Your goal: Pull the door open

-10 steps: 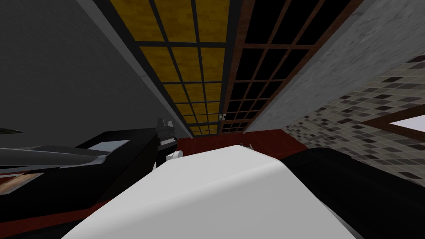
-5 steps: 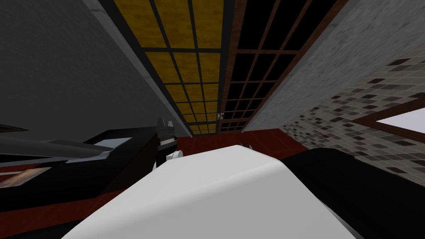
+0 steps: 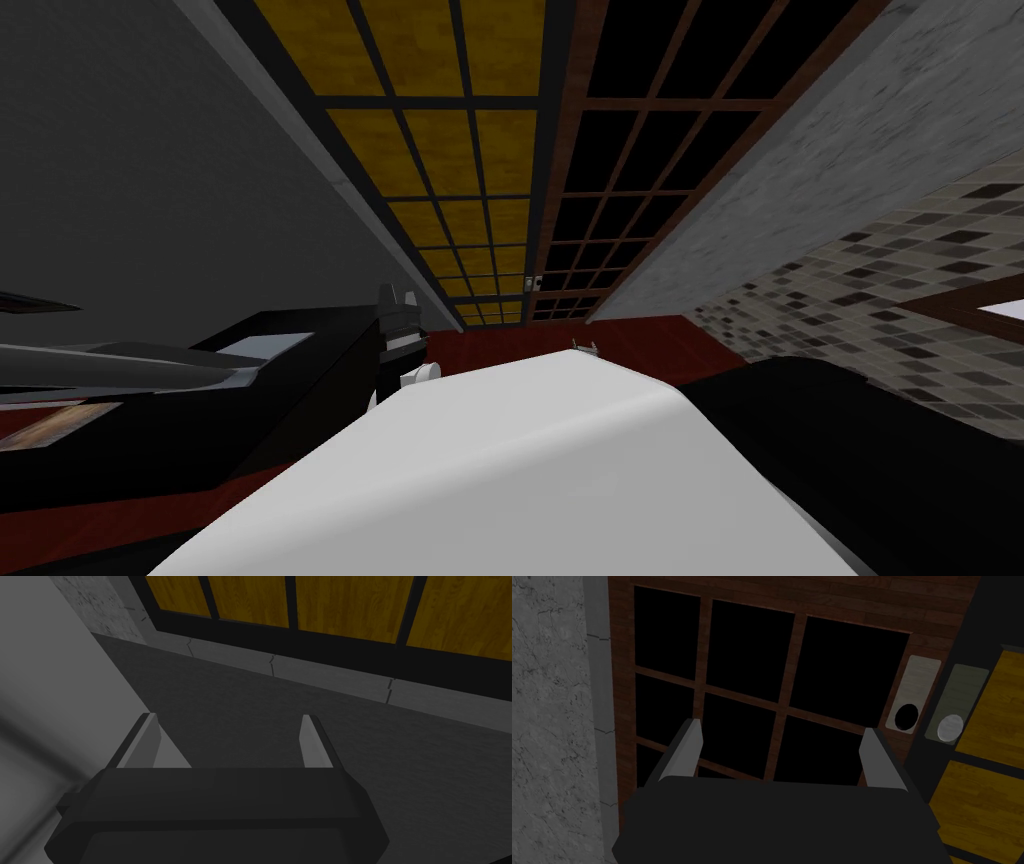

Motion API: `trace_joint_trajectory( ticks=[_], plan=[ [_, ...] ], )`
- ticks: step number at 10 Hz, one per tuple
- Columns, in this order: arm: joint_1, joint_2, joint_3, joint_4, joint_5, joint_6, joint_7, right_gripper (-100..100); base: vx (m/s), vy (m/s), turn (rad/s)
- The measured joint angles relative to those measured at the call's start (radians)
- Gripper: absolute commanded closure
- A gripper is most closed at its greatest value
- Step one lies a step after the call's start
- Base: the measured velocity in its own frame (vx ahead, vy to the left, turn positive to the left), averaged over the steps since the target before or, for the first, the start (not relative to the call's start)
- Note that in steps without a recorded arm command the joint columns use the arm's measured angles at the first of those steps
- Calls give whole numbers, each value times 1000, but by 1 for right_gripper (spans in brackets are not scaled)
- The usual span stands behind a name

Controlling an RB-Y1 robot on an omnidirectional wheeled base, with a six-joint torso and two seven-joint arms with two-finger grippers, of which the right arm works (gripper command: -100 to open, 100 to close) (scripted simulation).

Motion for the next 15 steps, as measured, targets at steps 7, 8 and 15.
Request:
trace_joint_trajectory(
  ticks=[7, 8, 15],
  plan=[
    [-115, 44, 20, 0, 9, 0, 23, -100, 155, -49, 75],
    [-147, 43, 20, 26, 7, -13, 29, -100, 128, -44, 48],
    [-224, 82, 51, -16, 17, -9, 34, -100, 129, -41, 61]
  ],
)
